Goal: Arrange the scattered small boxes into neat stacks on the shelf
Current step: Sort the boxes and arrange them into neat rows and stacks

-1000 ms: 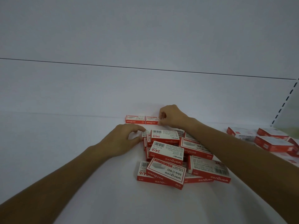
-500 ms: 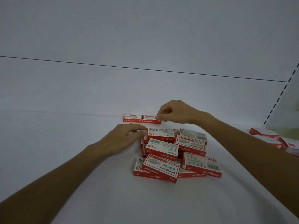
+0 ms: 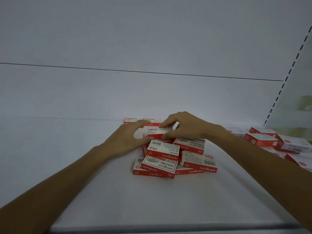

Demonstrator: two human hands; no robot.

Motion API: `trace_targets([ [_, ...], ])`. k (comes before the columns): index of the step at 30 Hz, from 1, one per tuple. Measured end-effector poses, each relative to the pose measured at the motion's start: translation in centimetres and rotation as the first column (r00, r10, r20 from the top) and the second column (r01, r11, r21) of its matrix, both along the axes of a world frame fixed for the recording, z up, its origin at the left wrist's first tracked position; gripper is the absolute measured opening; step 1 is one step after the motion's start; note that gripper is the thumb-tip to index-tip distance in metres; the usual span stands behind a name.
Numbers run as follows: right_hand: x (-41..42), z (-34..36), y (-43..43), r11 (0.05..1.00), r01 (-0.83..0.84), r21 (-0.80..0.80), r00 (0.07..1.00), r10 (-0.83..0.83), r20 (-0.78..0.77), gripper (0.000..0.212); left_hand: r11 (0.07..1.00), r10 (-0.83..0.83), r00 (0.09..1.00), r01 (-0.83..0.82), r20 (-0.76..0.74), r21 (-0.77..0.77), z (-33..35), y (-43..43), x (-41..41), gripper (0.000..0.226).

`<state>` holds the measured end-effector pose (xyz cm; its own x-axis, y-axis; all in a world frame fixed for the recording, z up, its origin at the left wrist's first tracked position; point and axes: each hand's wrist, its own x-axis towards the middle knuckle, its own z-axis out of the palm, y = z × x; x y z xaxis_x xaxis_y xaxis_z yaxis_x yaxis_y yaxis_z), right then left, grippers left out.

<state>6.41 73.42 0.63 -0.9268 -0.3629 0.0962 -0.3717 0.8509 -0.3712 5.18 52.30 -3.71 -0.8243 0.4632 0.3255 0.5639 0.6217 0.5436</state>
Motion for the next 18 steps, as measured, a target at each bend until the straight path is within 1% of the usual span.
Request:
trace_targets([
  [1, -0.1, 0.1, -0.1, 0.999, -0.006, -0.039, 1.000, 0.006, 0.000, 0.034, 1.000, -0.003, 0.998, 0.004, -0.060, 0.009, 0.2, 0.0, -0.1, 0.049],
  [2, -0.2, 0.3, -0.3, 0.996, -0.018, -0.092, 1.000, 0.018, 0.002, 0.028, 0.999, -0.012, 0.993, 0.015, -0.115, 0.031, 0.5, 0.1, -0.1, 0.045],
  [3, -0.2, 0.6, -0.7, 0.988, -0.028, -0.150, 1.000, 0.029, 0.007, 0.024, 0.998, -0.013, 0.989, 0.022, -0.145, 0.062, 0.9, 0.3, -0.1, 0.038],
  [4, -0.3, 0.8, -1.0, 0.978, -0.027, -0.207, 0.999, 0.030, 0.011, 0.025, 0.995, -0.002, 0.989, 0.018, -0.148, 0.102, 1.2, 0.5, 0.1, 0.032],
  [6, -0.5, 1.2, -1.7, 0.958, -0.012, -0.285, 1.000, 0.012, -0.002, 0.030, 0.979, 0.051, 0.995, -0.033, -0.084, 0.201, 1.7, 0.7, 0.1, 0.030],
  [7, -0.6, 1.3, -2.0, 0.949, -0.010, -0.316, 1.000, 0.007, -0.013, 0.028, 0.965, 0.082, 0.996, -0.071, -0.032, 0.253, 1.9, 0.6, 0.0, 0.031],
  [9, -0.9, 1.3, -2.3, 0.927, -0.024, -0.373, 0.999, 0.010, -0.039, 0.015, 0.923, 0.118, 0.991, -0.132, 0.060, 0.362, 2.2, 0.4, 0.0, 0.029],
  [10, -1.0, 1.3, -2.4, 0.924, -0.039, -0.381, 0.998, 0.020, -0.054, 0.017, 0.897, 0.140, 0.987, -0.163, 0.084, 0.411, 2.3, 0.2, -0.1, 0.026],
  [12, -1.1, 1.0, -2.5, 0.933, -0.067, -0.353, 0.995, 0.035, -0.096, 0.038, 0.851, 0.189, 0.977, -0.214, 0.100, 0.480, 2.3, -0.2, -0.1, 0.022],
  [13, -1.0, 0.8, -2.8, 0.938, -0.085, -0.336, 0.991, 0.043, -0.130, 0.045, 0.840, 0.201, 0.974, -0.228, 0.109, 0.493, 2.3, -0.4, -0.1, 0.022],
  [14, -1.0, 0.6, -3.2, 0.941, -0.098, -0.323, 0.986, 0.047, -0.161, 0.047, 0.840, 0.202, 0.972, -0.236, 0.122, 0.488, 2.2, -0.6, 0.0, 0.023],
  [16, -1.0, 0.4, -3.8, 0.945, -0.101, -0.312, 0.979, 0.040, -0.199, 0.043, 0.870, 0.187, 0.971, -0.233, 0.148, 0.434, 2.0, -1.2, 0.1, 0.032],
  [18, -1.3, 0.5, -4.3, 0.964, -0.088, -0.250, 0.970, 0.026, -0.241, 0.041, 0.900, 0.177, 0.974, -0.219, 0.143, 0.377, 2.1, -1.8, 0.2, 0.042],
])
